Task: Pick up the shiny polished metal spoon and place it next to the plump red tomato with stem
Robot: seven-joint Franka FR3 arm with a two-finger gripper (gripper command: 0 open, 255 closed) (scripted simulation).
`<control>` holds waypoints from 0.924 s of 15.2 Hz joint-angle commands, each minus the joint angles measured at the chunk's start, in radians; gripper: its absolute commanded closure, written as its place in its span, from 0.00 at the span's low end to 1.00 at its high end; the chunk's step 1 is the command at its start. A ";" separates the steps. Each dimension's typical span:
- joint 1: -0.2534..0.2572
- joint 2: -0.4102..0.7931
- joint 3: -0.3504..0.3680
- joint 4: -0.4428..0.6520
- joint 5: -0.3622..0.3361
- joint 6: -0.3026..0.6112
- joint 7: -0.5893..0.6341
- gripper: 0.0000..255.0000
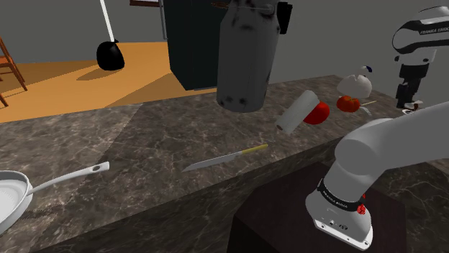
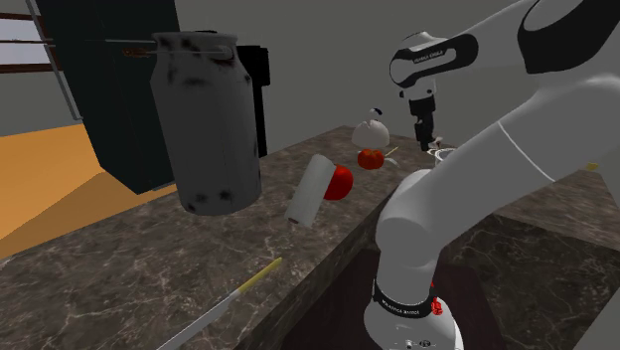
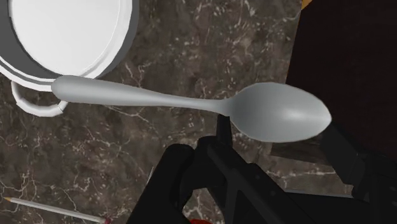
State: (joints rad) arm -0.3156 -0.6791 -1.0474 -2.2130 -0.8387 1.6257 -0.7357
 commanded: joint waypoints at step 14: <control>0.136 0.075 -0.268 0.028 -0.058 0.165 -0.041 1.00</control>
State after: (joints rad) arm -0.1830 -0.6038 -1.3062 -2.1762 -0.8917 1.7793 -0.7813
